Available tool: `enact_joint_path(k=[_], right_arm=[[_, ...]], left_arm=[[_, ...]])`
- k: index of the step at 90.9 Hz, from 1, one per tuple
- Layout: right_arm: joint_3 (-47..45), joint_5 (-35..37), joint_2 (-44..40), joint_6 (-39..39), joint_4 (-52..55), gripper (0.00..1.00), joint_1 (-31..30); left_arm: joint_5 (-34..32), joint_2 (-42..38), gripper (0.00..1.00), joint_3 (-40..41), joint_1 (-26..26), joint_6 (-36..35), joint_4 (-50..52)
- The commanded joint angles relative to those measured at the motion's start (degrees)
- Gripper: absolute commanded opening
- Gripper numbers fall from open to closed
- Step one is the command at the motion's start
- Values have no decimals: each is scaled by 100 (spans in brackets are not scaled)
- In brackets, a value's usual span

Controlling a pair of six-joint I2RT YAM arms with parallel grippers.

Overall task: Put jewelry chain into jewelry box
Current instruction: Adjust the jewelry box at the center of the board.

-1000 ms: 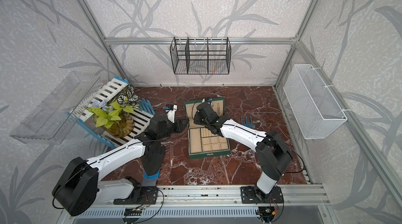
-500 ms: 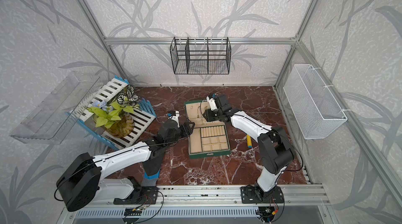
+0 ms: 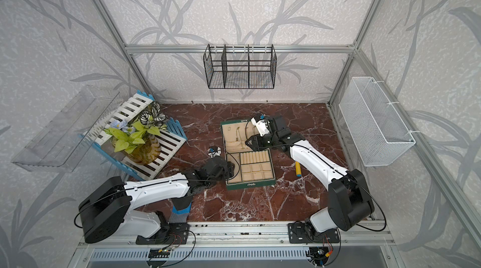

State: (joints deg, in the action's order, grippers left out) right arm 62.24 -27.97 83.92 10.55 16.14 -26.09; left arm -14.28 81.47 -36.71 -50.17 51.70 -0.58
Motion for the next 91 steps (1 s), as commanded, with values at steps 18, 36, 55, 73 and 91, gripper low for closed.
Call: enact_joint_path(k=[18, 36, 55, 73, 91], right_arm=[[403, 205, 2, -1418, 1208, 49, -3], [535, 446, -25, -2111, 1578, 45, -61], [652, 747, 93, -2283, 1669, 43, -344], [653, 1280, 228, -2126, 1993, 39, -604], [84, 1794, -176, -2025, 1559, 38, -659]], left_arm=[[182, 264, 28, 49, 16, -1298, -285], [596, -40, 17, 215, 100, -2326, -270], [905, -75, 21, 161, 197, -2667, -217], [671, -384, 35, -10, 202, -2660, -206], [625, -1039, 43, -141, 284, -3267, -554]])
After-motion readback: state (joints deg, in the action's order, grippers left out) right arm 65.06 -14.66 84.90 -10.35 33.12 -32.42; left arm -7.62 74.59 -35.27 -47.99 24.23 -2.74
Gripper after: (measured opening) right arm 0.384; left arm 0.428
